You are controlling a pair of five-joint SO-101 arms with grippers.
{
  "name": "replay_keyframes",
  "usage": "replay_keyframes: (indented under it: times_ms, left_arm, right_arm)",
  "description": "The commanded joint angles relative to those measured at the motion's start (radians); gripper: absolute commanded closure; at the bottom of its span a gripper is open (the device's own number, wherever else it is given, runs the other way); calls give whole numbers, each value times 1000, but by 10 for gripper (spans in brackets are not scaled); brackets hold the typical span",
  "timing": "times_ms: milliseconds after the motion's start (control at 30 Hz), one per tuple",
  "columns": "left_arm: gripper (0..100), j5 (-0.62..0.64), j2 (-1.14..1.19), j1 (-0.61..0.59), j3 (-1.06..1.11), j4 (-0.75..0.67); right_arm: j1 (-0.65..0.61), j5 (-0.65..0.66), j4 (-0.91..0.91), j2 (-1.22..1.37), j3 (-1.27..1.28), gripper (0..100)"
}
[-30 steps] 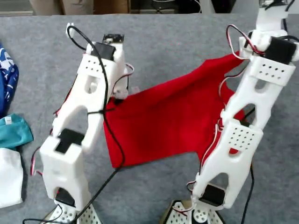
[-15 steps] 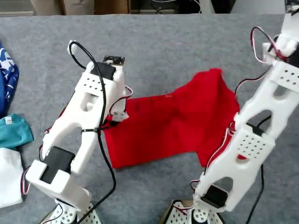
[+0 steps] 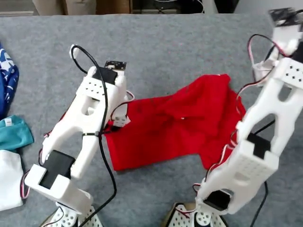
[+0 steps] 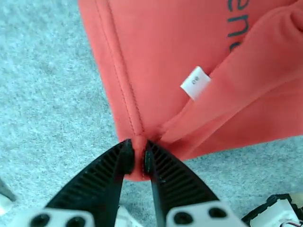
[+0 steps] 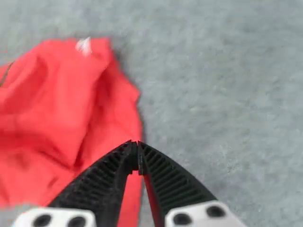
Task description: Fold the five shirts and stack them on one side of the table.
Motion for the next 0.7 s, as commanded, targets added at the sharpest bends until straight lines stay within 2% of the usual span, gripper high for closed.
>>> replay_keyframes:
  times_ms: [0,67,167,300,467,600,667]
  left_arm:
    - [981,-2,-48,44,0,-8]
    - [981,3,-48,64,-5,-9]
    - [981,3,-48,77,-8,-15]
    - [981,3,-48,75,-2,-43]
    - [981,5,-47,78,-2,-43]
    - [981,5,-47,71,-6,-43]
    - [981,5,-47,71,-6,-43]
  right_arm:
    - [-59,241,11,-193,185,992]
    - [-84,423,11,-266,312,992]
    - [-102,499,-23,-380,532,992]
    - [-104,658,-193,-561,832,990]
    - [-104,726,-454,-757,1193,963]
    - [-140,741,-569,-846,1388,863]
    - [-163,740,-611,-857,1445,863]
